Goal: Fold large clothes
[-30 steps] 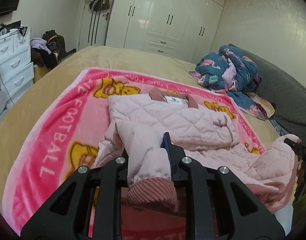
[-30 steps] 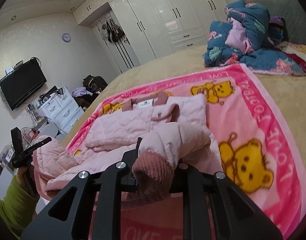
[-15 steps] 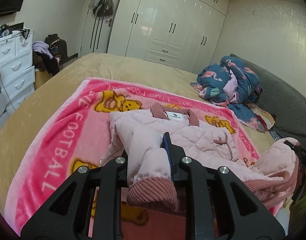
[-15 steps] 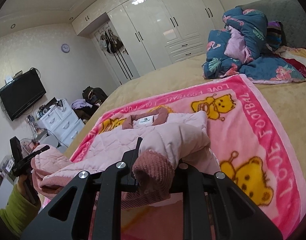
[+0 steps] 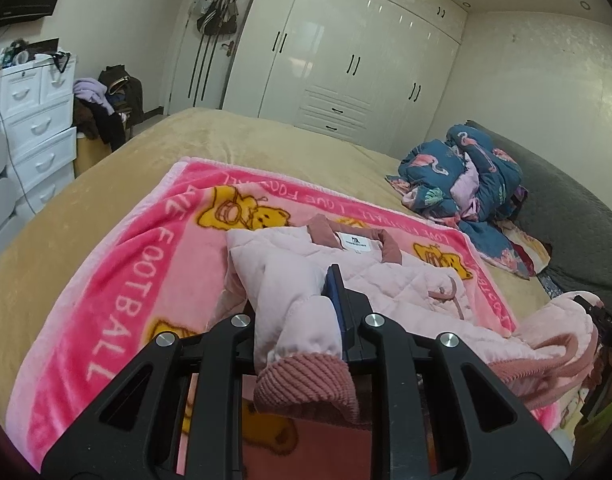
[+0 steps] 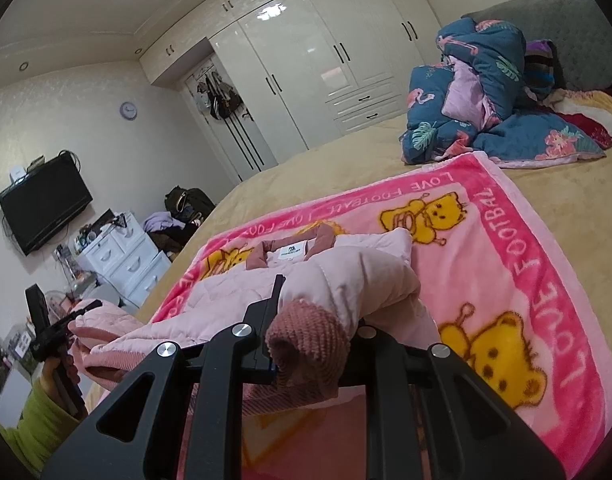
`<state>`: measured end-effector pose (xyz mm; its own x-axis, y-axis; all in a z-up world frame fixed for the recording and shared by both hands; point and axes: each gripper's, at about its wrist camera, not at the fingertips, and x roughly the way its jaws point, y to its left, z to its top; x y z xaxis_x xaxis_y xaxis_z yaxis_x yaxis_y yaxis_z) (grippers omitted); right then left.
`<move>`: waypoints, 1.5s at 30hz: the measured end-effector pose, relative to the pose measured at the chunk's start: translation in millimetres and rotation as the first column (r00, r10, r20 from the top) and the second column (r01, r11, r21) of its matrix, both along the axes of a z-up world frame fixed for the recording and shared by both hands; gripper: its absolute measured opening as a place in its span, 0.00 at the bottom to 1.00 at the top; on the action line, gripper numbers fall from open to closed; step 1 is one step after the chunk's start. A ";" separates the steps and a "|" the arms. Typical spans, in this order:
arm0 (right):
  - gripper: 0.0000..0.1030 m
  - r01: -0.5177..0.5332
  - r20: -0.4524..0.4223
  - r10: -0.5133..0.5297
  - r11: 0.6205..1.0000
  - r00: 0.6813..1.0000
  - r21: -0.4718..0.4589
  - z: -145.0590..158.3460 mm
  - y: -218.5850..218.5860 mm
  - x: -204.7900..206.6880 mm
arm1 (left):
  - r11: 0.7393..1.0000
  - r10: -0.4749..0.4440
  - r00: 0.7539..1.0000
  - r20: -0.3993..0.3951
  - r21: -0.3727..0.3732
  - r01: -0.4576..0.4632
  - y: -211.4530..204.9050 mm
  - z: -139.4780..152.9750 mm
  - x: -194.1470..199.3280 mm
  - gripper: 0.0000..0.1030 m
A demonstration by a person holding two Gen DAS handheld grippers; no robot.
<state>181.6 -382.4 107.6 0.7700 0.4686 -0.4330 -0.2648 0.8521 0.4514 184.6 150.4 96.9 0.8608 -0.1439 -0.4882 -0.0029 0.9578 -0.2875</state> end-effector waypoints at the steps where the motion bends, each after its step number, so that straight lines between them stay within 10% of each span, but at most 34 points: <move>1: 0.16 0.005 0.000 -0.005 1.000 1.000 0.002 -0.2 0.0 3.0 | 1.000 0.001 1.000 0.000 0.000 -0.001 0.8 0.1 2.3 0.13; 26: 0.16 0.058 -0.092 -0.066 0.995 0.994 -0.085 -14.7 20.7 156.6 | 0.996 0.056 0.997 -0.045 0.077 -0.053 13.1 -13.0 119.6 0.14; 45: 0.24 0.049 -0.149 -0.061 0.995 0.987 -0.084 -52.7 28.4 199.9 | 0.991 0.086 0.989 -0.117 0.112 -0.073 12.6 -57.6 173.7 0.14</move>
<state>381.5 -354.0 54.9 0.7166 0.3862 -0.5808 -0.1501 0.8986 0.4123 358.3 163.0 39.3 0.8007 -0.0187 -0.5988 -0.1085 0.9784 -0.1757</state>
